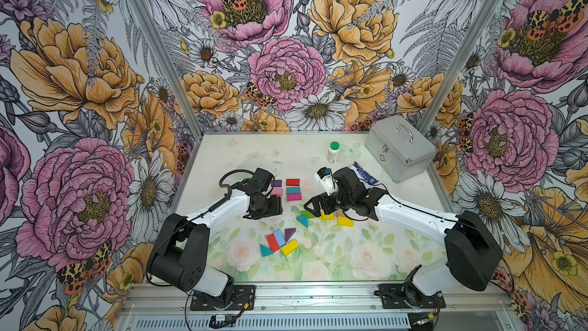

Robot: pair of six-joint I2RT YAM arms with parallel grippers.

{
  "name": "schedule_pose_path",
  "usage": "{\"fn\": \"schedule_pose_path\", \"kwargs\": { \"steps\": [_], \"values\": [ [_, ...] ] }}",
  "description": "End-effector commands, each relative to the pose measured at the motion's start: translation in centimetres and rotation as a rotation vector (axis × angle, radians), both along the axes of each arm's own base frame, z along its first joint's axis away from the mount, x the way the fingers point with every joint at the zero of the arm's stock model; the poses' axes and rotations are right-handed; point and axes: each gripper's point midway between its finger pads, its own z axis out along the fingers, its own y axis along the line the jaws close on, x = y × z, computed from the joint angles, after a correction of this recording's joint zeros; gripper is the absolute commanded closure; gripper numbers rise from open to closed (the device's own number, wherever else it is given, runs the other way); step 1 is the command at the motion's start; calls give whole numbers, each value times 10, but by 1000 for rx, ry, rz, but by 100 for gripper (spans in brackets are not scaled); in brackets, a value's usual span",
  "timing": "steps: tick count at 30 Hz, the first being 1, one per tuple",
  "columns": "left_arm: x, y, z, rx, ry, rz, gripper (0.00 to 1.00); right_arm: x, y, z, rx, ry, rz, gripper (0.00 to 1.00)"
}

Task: Assemble a piece of candy with building blocks
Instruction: Assemble the building block at the center of the board.

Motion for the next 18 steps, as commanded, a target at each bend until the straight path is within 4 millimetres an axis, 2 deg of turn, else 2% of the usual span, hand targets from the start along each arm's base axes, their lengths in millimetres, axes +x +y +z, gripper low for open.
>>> {"fn": "schedule_pose_path", "kwargs": {
  "steps": [1, 7, 18],
  "values": [
    [23, -14, 2, -53, -43, -21, 37, 13, 16, 17, 53, -33, 1, 1],
    [38, -15, -7, -30, -40, -6, 39, 19, 22, 10, 47, -26, 21, 2],
    [64, -18, -18, 4, -35, -1, 41, 30, 10, 3, 49, -13, 10, 1]
  ]
}}
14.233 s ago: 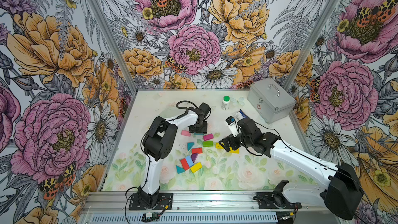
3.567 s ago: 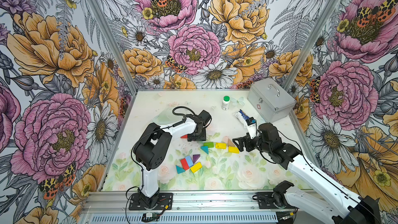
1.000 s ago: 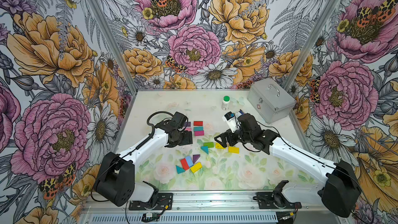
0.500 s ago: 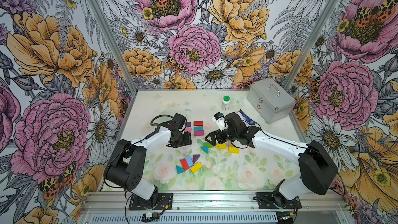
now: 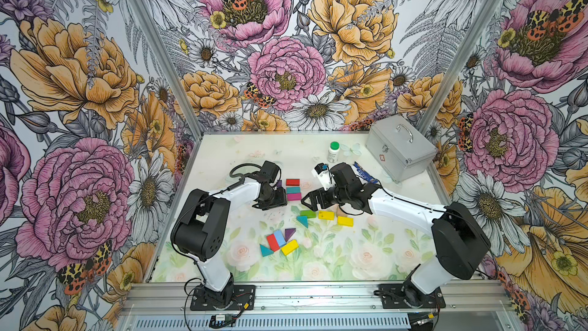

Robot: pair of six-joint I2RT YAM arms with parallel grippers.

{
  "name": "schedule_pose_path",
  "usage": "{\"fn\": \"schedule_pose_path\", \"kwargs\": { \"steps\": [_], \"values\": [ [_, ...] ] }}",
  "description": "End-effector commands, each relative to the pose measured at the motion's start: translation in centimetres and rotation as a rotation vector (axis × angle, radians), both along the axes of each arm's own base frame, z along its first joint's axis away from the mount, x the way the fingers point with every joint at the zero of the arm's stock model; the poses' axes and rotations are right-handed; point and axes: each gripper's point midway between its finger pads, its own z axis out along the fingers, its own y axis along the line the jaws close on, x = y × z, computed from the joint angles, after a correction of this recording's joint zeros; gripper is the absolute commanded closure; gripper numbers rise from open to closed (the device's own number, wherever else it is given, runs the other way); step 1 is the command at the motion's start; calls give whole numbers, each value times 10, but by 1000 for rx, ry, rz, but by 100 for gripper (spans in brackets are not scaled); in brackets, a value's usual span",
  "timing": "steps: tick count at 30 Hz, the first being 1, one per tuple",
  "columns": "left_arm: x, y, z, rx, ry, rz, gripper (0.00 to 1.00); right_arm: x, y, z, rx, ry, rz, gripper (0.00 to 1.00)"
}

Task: Assemble a piece of candy with building blocks
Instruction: Assemble the building block at the center of the board.

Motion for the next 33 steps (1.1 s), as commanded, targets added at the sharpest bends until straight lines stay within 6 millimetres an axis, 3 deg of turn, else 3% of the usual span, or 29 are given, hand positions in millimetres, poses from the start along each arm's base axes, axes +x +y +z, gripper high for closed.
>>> {"fn": "schedule_pose_path", "kwargs": {
  "steps": [1, 14, 16, 25, 28, 29, 33],
  "values": [
    [17, 1, 4, 7, -43, -5, 41, 8, 3, 7, 24, -25, 15, 2],
    [33, -2, 4, 16, -62, -31, 41, 14, 0, 3, 24, -15, -2, 2],
    [32, -1, -9, 28, -33, -33, 41, 15, 0, 4, 25, -16, -3, 2],
    [37, 2, -5, 22, -44, -27, 39, 13, 0, 5, 30, -11, -2, 2],
    [34, 0, -2, 5, -43, -32, 38, 11, 1, 6, 35, -9, 0, 2],
    [34, -1, 15, -19, -80, -33, 37, 9, 2, 7, 37, -6, 5, 2],
    [19, 7, 35, -63, -107, -15, 36, 4, 8, 10, 45, -5, 20, 2]
  ]
}}
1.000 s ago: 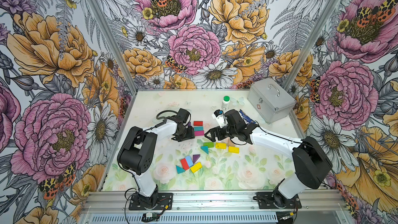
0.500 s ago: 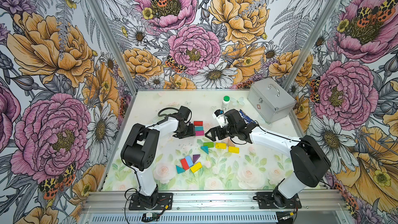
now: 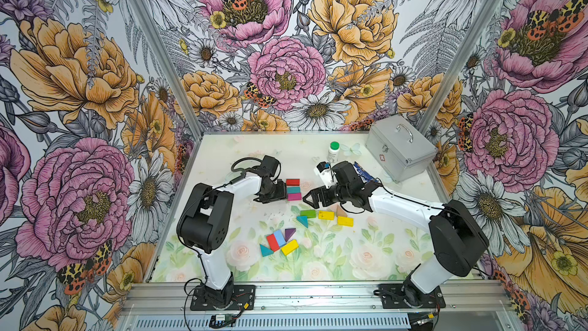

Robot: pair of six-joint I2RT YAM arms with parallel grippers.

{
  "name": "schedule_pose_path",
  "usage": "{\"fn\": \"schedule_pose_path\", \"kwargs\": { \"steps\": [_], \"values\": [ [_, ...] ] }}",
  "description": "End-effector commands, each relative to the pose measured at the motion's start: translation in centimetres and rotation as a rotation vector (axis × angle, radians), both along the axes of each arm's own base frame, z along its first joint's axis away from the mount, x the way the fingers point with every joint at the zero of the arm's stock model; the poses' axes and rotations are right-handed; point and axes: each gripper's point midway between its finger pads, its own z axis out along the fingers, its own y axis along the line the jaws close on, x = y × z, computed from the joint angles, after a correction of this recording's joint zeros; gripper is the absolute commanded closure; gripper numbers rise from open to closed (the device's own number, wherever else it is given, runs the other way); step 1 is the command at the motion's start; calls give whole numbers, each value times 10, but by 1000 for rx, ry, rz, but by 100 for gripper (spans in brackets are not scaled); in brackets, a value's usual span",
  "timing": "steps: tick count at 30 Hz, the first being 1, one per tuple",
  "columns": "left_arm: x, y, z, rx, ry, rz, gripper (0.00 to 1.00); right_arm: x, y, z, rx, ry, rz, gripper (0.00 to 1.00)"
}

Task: Assemble a piece of candy with building blocks
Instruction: Assemble the building block at the center of the board.

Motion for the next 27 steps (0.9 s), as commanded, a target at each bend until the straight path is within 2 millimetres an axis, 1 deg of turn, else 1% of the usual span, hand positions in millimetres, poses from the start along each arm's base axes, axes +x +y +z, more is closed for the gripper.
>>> {"fn": "schedule_pose_path", "kwargs": {
  "steps": [1, 5, 9, 14, 21, 27],
  "values": [
    [-8, 9, 33, -65, -65, 11, 36, -2, 12, 14, 36, -18, 29, 2],
    [-21, 34, 49, -100, -94, 74, 35, -5, 26, 7, 33, 5, 47, 3],
    [-23, 56, 56, -110, -112, 124, 34, -9, 44, 0, 27, 20, 80, 3],
    [-17, 65, 61, -110, -129, 142, 32, -9, 64, -11, 27, 46, 106, 4],
    [-17, 75, 57, -103, -122, 164, 30, -4, 83, -23, 44, 80, 136, 5],
    [-17, 83, 61, -102, -135, 186, 29, -1, 93, -40, 42, 116, 155, 5]
  ]
}}
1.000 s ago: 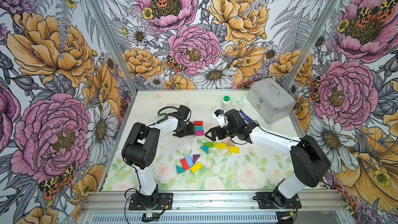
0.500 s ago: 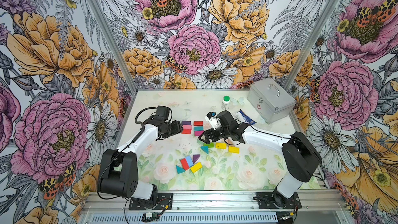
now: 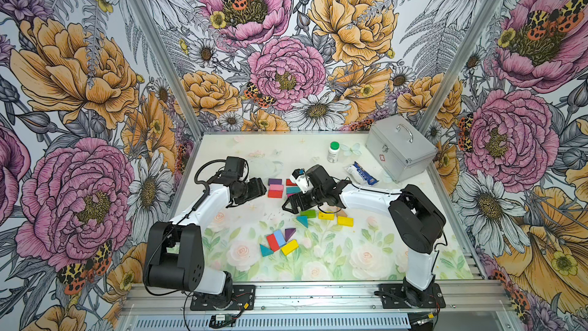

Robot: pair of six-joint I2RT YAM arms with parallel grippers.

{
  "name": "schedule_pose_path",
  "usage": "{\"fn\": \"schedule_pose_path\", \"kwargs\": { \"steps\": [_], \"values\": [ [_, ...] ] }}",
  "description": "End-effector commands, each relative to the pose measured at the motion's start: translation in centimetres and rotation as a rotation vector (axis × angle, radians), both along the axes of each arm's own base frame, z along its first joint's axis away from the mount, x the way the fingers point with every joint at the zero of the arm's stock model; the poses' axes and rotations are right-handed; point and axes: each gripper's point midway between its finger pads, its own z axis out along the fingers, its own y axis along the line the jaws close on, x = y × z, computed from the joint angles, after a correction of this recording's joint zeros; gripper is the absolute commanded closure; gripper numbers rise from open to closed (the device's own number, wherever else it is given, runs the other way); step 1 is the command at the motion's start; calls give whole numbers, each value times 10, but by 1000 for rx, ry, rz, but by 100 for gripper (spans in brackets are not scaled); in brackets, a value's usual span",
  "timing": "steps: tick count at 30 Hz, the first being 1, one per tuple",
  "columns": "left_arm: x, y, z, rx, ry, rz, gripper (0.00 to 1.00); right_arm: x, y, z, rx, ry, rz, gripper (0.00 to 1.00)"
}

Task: Assemble a piece of candy with building blocks
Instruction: Assemble the building block at the center of the board.

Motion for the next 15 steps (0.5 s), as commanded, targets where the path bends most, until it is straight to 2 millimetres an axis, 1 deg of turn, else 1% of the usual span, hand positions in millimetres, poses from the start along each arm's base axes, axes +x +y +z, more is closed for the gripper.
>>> {"fn": "schedule_pose_path", "kwargs": {
  "steps": [1, 11, 15],
  "values": [
    [-3, 4, 5, -10, -17, -7, 29, 3, 15, 2, 41, 7, 22, 5],
    [-2, 7, 4, -3, -15, 0, 28, 8, 17, -26, -1, 32, 20, 5],
    [-2, 7, 3, -1, -12, 0, 28, 11, 17, -33, -15, 31, 15, 5]
  ]
}}
